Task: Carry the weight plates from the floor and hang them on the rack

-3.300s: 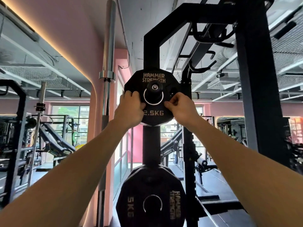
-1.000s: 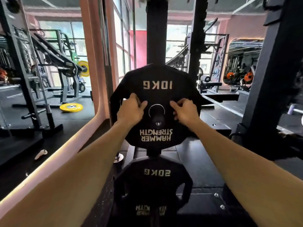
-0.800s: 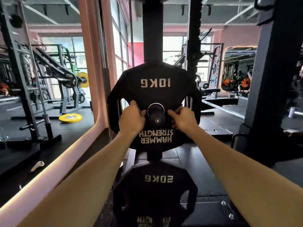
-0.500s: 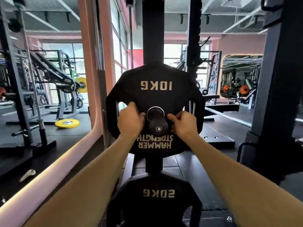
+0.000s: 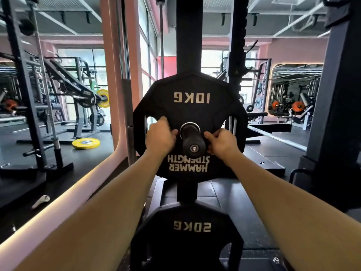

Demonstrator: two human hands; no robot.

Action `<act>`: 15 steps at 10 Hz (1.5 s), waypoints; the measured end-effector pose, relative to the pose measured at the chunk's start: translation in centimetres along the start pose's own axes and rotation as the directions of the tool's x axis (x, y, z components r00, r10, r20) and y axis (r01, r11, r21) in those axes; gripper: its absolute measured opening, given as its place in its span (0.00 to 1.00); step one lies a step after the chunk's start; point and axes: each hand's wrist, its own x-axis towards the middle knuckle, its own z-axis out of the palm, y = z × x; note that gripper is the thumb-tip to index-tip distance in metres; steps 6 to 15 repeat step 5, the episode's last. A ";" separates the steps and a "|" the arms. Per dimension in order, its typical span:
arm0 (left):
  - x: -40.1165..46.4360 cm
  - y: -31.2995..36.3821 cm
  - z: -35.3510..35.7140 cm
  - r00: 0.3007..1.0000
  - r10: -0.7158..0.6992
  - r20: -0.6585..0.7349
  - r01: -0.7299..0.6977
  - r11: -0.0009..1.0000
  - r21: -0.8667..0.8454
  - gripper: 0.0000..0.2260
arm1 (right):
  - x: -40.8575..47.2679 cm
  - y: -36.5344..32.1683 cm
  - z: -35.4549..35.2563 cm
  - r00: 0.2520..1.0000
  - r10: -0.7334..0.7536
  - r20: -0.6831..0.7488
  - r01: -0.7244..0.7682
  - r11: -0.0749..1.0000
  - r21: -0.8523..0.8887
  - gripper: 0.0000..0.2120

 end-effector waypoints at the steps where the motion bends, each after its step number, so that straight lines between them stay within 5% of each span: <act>1: 0.7 0.0 -1.3 0.991 -0.006 0.133 0.006 1.000 -0.001 0.09 | -0.2 -1.2 -1.3 0.991 0.047 0.128 -0.042 0.998 -0.040 0.16; 2: 1.1 0.9 -2.8 0.968 -0.048 0.245 0.040 0.999 0.036 0.09 | -0.3 -2.4 -2.5 0.976 0.104 0.194 -0.088 0.992 -0.089 0.16; 4: 1.8 4.5 -8.2 0.809 -0.206 0.551 0.140 0.977 0.160 0.14 | 0.2 -8.7 -7.5 0.930 0.248 0.271 -0.221 0.967 -0.125 0.14; 5: -2.0 6.1 -13.1 0.618 -0.290 0.731 0.127 0.954 0.272 0.16 | -3.3 -10.5 -10.7 0.861 0.382 0.336 -0.337 0.923 -0.186 0.14; 15: -2.0 6.1 -13.1 0.618 -0.290 0.731 0.127 0.954 0.272 0.16 | -3.3 -10.5 -10.7 0.861 0.382 0.336 -0.337 0.923 -0.186 0.14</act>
